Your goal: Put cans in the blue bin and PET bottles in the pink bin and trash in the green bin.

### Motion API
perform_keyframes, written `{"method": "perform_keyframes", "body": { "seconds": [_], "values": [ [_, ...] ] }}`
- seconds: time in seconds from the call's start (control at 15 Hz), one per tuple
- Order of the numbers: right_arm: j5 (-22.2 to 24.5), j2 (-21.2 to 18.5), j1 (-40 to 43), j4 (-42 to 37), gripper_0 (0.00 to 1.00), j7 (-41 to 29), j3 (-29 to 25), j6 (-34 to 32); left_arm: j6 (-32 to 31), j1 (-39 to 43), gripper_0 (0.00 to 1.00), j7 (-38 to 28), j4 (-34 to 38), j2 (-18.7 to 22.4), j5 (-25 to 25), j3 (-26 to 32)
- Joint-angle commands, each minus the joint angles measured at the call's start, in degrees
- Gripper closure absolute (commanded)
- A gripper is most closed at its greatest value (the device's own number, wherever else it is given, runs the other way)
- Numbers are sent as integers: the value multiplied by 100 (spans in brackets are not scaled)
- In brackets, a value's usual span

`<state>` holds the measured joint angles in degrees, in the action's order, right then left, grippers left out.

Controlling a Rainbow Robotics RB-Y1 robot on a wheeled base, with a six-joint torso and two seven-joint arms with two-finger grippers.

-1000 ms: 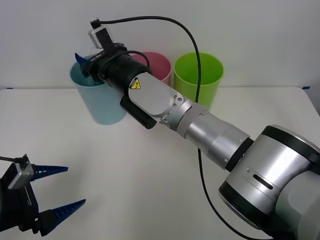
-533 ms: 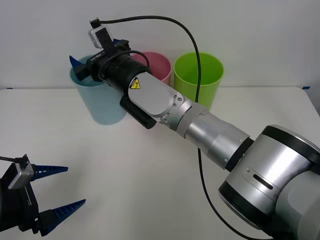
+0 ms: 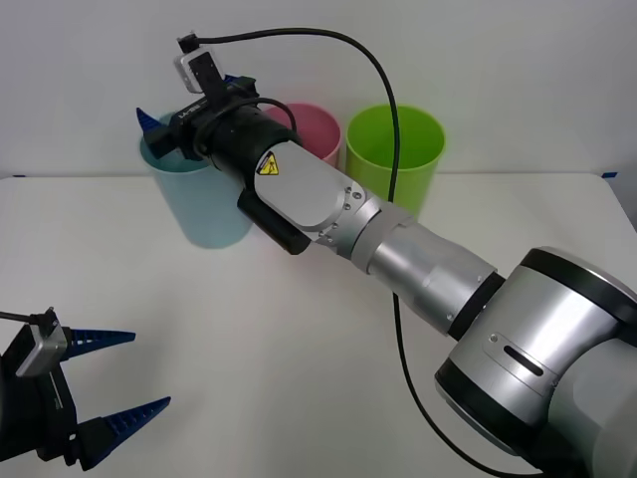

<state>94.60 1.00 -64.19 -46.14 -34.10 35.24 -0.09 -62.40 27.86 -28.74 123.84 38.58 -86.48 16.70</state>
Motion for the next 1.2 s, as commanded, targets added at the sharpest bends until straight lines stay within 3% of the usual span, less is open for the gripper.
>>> {"method": "perform_keyframes", "body": {
  "seconds": [0.07,0.47,0.6,0.73,1.0,1.2],
  "values": [
    [-30,0,-15,-211,0,0,-132,-96,0,0,0,0,0,0,-1,0],
    [-153,0,100,-1142,0,-88,-325,-993,0,0,0,0,0,0,-1,0],
    [-223,0,372,-1793,0,-176,-325,-1362,0,0,0,0,0,0,-1,0],
    [-724,-539,644,-2434,0,-167,-325,-1757,0,0,0,0,0,0,-1,0],
    [-1243,-1577,1154,-3401,0,-132,-360,-2205,0,0,0,0,0,0,-1,0],
    [-1304,-2069,1857,-4175,0,-115,-809,-2803,0,0,0,0,0,0,-1,0]
  ]
}}
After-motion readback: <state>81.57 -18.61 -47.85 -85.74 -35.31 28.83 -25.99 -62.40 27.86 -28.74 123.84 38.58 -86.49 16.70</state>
